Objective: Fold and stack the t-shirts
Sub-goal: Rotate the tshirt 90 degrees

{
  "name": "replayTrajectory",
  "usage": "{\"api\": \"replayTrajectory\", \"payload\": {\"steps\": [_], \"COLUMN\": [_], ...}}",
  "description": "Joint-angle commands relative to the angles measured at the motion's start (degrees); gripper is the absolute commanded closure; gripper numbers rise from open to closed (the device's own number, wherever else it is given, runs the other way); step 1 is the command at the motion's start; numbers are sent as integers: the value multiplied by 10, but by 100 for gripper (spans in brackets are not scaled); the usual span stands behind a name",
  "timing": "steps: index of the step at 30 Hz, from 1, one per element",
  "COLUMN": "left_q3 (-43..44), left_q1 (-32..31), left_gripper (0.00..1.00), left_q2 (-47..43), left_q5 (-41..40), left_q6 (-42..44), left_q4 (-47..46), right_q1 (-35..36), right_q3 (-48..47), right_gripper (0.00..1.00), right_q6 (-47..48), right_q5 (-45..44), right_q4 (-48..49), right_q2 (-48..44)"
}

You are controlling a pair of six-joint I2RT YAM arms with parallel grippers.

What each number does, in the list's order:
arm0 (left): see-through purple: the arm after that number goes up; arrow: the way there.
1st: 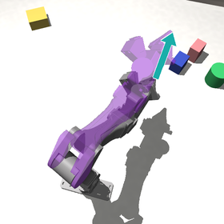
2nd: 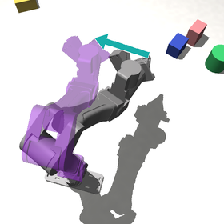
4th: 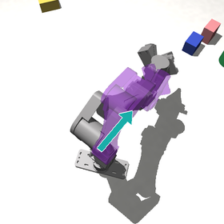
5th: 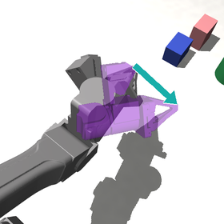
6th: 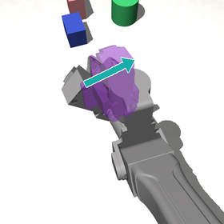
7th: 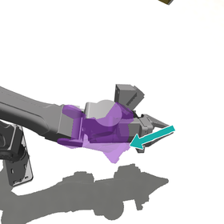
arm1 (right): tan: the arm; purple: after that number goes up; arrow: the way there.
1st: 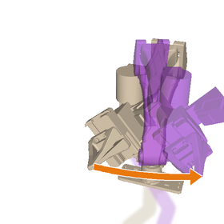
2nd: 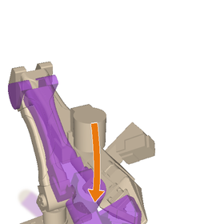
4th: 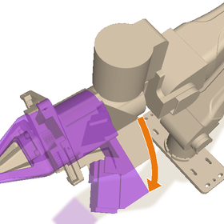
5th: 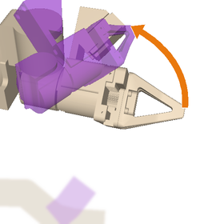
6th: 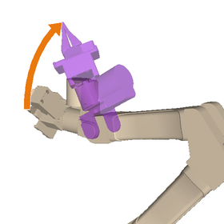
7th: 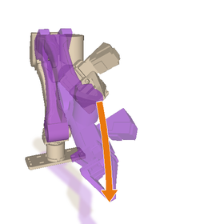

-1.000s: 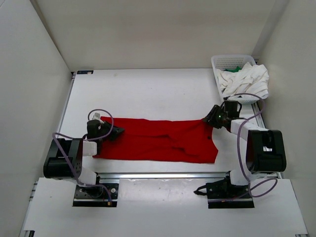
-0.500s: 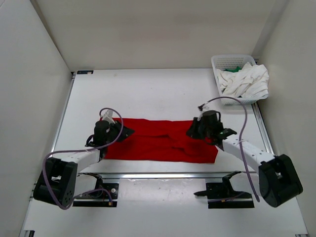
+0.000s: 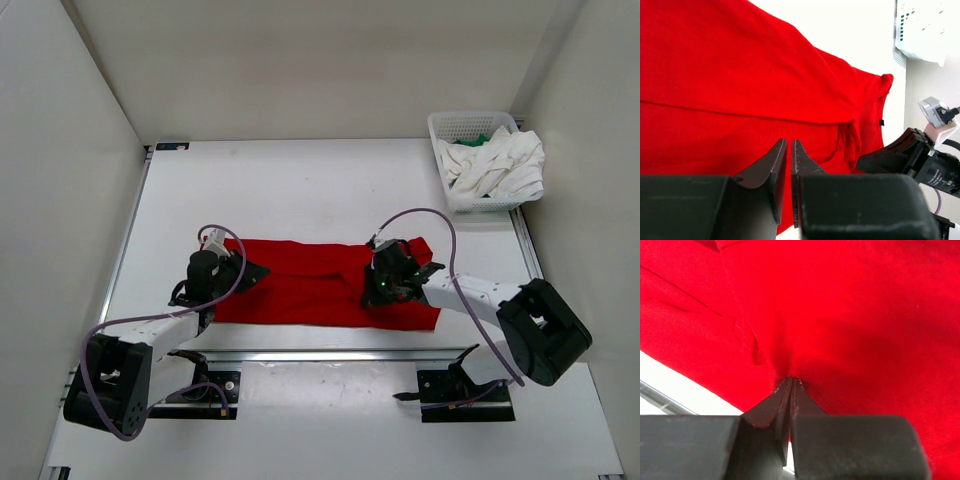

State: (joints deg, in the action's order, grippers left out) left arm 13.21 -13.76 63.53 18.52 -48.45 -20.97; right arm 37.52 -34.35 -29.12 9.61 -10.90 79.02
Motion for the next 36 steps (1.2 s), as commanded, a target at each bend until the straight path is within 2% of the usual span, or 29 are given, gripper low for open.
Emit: {"api": "replayTrajectory", "payload": {"steps": [1, 8, 11, 17, 21, 23, 24, 26, 27, 29, 30, 32, 33, 34, 35, 36], "left_q3": [-2, 12, 21, 97, 104, 101, 103, 97, 96, 92, 95, 102, 106, 107, 101, 98], "left_q1": [-7, -7, -14, -61, -60, -50, -49, -41, -43, -44, -44, -45, -42, -43, -42, -43], "left_gripper": [80, 80, 80, 79, 78, 77, 77, 78, 78, 80, 80, 83, 84, 84, 84, 84], "left_q2": [-11, -39, -46, -19, -37, -48, -53, -68, -68, -75, -75, -68, -68, -73, -80, -82], "left_q5": [-3, -2, -12, 13, 21, 27, 33, 32, 30, 24, 31, 43, 46, 49, 62, 65], "left_q6": [13, 28, 41, 81, 97, 101, 103, 108, 113, 112, 111, 118, 119, 110, 110, 110], "left_q4": [0, 29, 44, 92, 119, 136, 138, 161, 177, 189, 193, 207, 210, 210, 202, 190], "right_q1": [0, -52, -83, -159, -177, -180, -183, -177, -174, -168, -165, -152, -148, -144, -148, -145], "right_q3": [-35, -71, -52, -39, -138, -267, -302, -482, -529, -750, -815, -1085, -1157, -1275, -1189, -1151], "right_gripper": [100, 94, 93, 100, 100, 100, 100, 100, 100, 100, 100, 100, 100, 100, 100, 100], "right_q6": [19, 43, 38, 24, 35, 49, 54, 65, 65, 71, 74, 95, 105, 108, 103, 114], "right_q5": [-27, 0, 1, -10, 5, 36, 44, 60, 72, 97, 106, 107, 99, 101, 116, 108], "right_q4": [-35, -86, -52, 55, 49, -5, -15, -79, -87, -161, -187, -310, -375, -398, -373, -361], "right_q2": [16, -75, -77, 64, 172, 275, 301, 412, 439, 555, 585, 691, 740, 756, 692, 636]}}
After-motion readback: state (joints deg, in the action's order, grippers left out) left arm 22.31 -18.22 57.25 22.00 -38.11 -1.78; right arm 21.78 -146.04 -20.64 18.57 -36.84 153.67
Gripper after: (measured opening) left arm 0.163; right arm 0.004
